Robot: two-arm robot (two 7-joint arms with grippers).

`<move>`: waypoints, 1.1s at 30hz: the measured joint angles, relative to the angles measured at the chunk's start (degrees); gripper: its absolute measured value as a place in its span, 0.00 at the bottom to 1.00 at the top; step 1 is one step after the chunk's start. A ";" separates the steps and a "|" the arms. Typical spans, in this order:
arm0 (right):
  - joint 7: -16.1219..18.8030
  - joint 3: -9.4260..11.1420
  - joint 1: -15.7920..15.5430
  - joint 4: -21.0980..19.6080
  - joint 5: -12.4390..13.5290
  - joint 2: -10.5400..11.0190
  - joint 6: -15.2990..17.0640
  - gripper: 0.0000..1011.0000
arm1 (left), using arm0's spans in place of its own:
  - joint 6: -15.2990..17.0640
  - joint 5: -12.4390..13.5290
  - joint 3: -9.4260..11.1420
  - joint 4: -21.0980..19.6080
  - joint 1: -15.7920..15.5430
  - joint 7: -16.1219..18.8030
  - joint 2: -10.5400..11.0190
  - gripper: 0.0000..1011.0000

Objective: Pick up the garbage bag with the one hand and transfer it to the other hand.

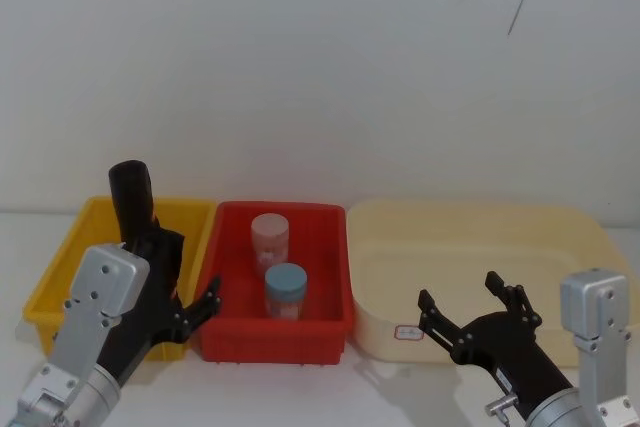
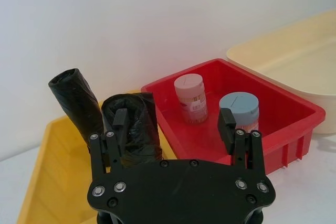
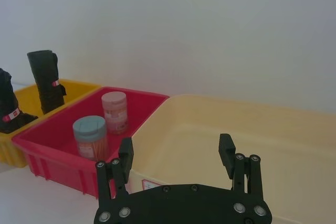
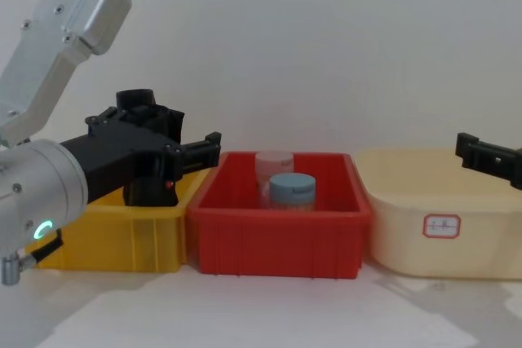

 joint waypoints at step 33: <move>0.00 0.00 0.00 0.00 0.00 0.00 0.00 0.99 | -2.61 -0.17 -3.92 -1.62 -0.52 1.31 -0.70 0.99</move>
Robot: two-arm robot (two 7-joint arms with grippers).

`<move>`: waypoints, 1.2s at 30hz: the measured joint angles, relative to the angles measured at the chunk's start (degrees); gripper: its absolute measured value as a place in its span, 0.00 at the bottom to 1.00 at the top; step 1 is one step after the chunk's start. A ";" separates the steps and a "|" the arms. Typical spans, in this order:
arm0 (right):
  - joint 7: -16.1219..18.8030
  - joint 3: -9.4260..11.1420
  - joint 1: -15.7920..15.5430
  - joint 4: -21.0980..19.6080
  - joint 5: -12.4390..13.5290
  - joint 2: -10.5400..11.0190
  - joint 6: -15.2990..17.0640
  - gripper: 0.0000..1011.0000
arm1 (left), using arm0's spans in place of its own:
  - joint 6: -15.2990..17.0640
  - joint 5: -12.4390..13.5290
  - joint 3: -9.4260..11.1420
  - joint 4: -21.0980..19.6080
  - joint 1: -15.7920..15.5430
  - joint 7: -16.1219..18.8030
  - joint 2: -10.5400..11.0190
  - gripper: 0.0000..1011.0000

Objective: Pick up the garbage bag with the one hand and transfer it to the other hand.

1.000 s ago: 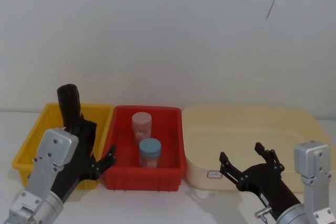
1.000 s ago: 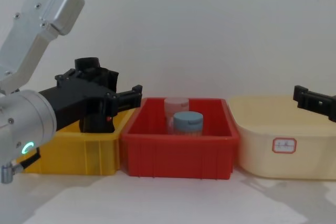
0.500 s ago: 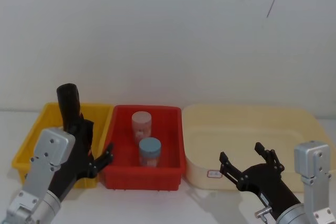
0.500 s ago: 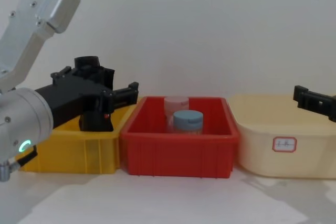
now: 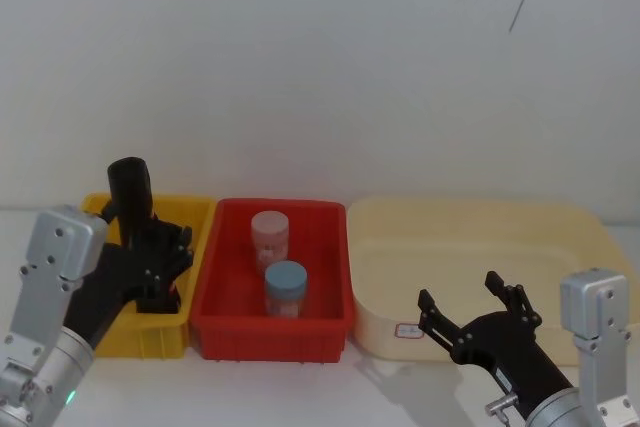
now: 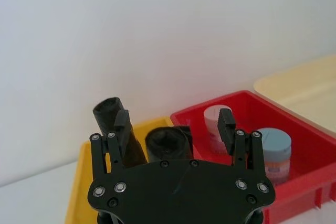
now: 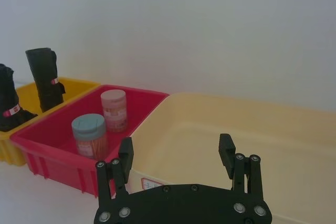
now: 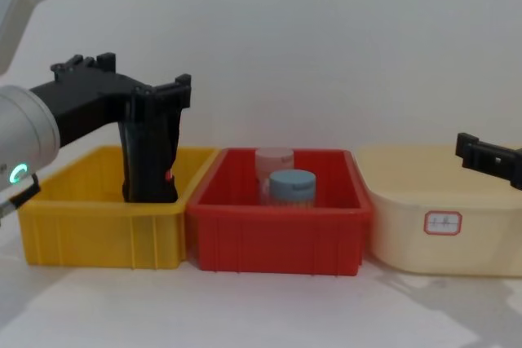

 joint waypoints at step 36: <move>0.00 0.00 0.00 0.00 0.00 0.00 0.00 0.99 | 4.93 -2.68 -3.31 -0.53 2.00 -3.24 0.24 0.99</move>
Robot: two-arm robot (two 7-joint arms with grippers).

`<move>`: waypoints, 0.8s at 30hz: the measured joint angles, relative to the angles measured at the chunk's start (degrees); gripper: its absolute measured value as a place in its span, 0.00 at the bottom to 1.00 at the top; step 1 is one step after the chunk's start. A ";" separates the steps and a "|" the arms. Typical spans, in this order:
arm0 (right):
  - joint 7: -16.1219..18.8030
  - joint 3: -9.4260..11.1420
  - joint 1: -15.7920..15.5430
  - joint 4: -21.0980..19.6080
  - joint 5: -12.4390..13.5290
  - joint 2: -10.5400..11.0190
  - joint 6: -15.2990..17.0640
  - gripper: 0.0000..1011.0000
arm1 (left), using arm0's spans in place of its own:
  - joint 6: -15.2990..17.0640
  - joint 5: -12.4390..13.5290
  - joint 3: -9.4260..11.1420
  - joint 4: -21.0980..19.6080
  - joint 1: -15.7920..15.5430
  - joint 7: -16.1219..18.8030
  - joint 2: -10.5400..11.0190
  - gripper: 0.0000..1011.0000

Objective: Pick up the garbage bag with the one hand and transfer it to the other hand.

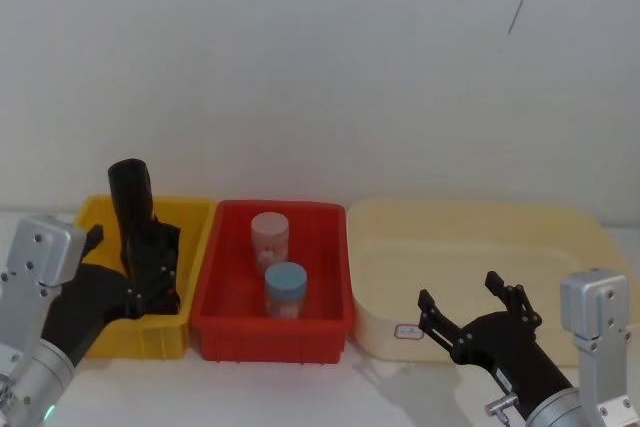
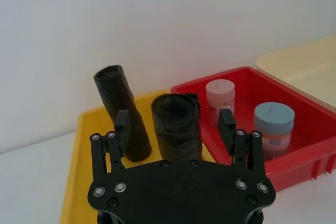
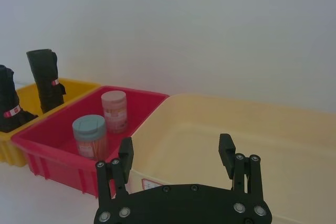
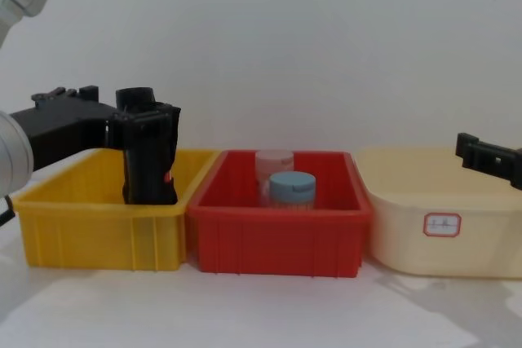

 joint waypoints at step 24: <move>0.00 0.00 0.00 0.00 0.00 0.00 0.00 0.99 | 3.22 -0.50 -0.31 3.76 -1.45 -0.96 -2.82 0.99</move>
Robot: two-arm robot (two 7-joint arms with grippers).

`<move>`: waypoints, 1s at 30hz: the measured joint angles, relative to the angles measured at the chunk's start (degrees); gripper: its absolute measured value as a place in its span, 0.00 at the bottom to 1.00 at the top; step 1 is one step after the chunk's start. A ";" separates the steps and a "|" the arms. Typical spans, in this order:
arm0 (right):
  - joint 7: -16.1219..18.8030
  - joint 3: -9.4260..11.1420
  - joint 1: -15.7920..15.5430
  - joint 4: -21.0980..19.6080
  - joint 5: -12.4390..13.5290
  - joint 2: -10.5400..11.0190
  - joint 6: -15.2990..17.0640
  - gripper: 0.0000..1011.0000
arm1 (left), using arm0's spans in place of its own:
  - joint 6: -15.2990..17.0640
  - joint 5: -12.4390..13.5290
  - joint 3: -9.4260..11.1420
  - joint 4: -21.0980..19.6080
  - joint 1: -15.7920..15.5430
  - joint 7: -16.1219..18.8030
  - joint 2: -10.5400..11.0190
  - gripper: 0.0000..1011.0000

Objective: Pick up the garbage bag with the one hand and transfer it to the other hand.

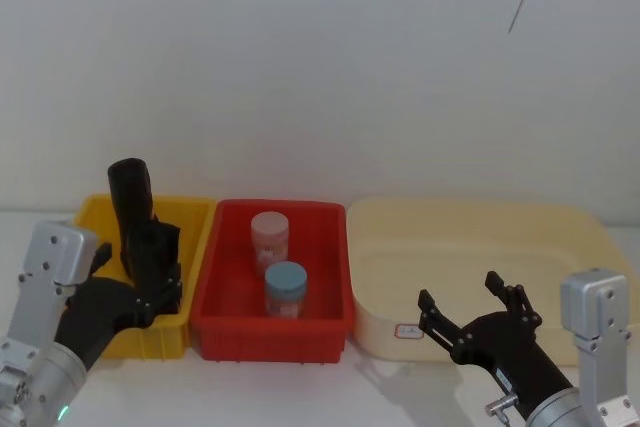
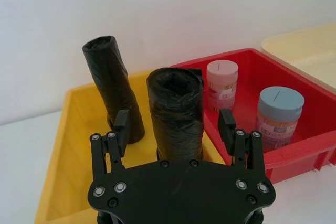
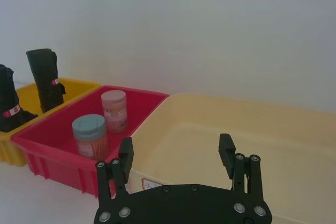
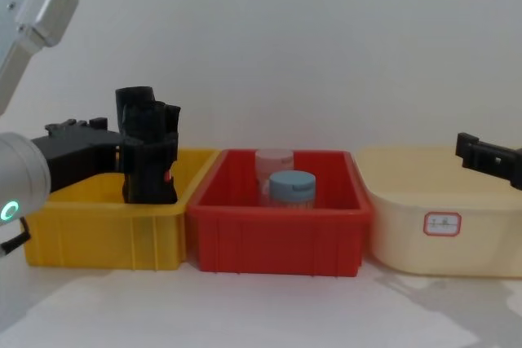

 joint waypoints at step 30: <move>0.00 0.00 0.00 0.00 0.00 0.00 0.00 0.99 | -1.37 0.25 0.67 12.28 -8.33 -2.71 -6.00 0.52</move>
